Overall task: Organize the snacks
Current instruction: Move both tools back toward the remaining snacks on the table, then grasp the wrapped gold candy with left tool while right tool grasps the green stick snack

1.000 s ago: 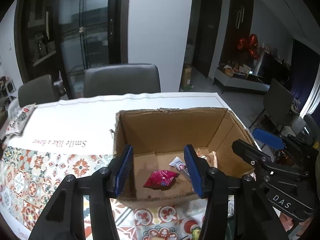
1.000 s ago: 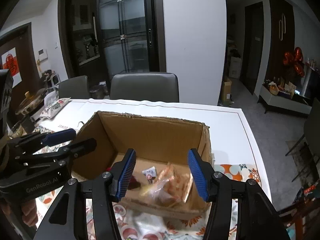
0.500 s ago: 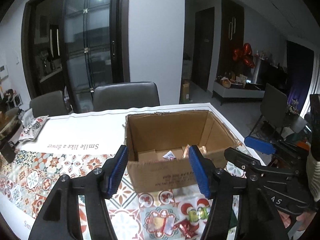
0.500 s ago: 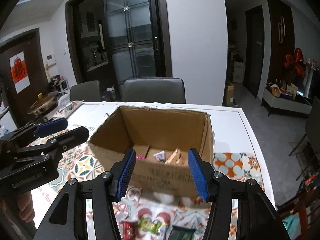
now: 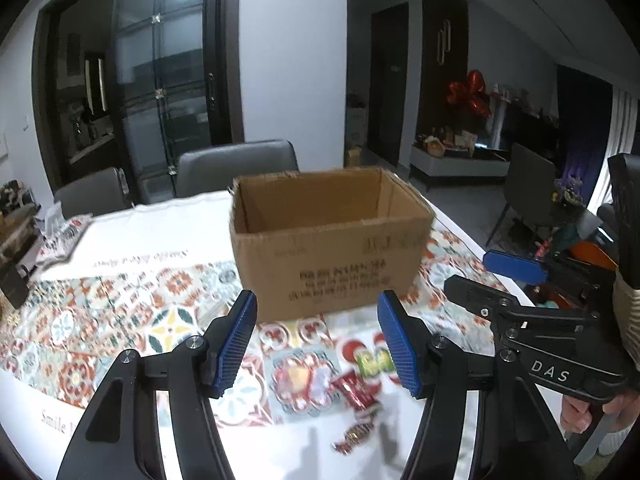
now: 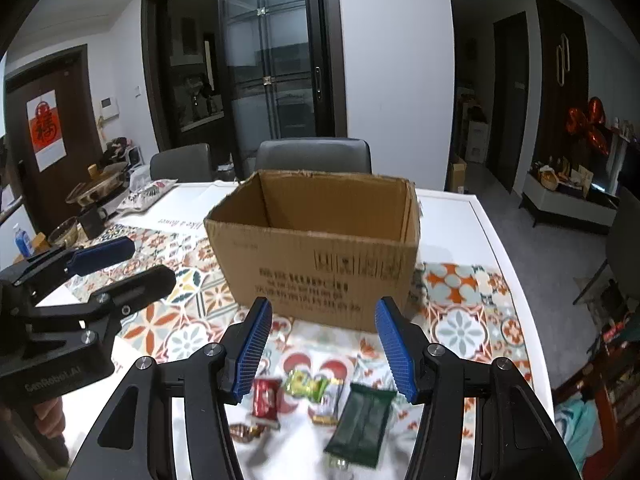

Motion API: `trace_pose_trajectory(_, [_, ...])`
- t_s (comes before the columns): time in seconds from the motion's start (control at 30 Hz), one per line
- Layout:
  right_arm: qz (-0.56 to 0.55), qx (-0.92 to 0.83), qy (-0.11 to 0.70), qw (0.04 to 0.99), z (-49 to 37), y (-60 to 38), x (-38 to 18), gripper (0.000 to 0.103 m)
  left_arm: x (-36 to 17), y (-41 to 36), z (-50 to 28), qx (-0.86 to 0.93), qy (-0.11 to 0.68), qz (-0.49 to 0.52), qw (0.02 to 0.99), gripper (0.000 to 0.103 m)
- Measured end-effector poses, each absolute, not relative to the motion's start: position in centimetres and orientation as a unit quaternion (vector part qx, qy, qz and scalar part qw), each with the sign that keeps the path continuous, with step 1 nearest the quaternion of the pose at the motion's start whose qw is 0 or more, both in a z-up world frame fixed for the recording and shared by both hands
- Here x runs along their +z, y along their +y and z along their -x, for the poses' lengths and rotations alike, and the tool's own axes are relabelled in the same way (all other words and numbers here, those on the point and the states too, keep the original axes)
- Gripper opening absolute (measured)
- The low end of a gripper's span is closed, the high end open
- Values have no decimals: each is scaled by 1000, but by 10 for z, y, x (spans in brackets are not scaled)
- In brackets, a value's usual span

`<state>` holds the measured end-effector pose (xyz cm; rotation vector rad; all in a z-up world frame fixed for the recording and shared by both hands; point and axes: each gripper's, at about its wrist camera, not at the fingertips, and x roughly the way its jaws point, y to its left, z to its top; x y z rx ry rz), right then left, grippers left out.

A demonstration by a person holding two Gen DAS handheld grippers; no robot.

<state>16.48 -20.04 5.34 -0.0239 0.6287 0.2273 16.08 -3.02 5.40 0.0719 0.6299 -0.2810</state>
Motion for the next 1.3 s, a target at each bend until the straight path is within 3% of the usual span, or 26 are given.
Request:
trace_pose_trajectory(0.57, [2,127,385,914,-126,-203,-5,55,-7,-44,-124,-168,384,-51,907,61])
trace_pose_trajectory(1.13, [-38,118,454,882,-129,-212,-58,55,-60,-53,-134,-178,458,-36,870,61])
trace_pose_trajectory(1.3, [-42,116,469,875,-135,-214,-70,50,-73,-54,-141,-177,475,-34,861,61])
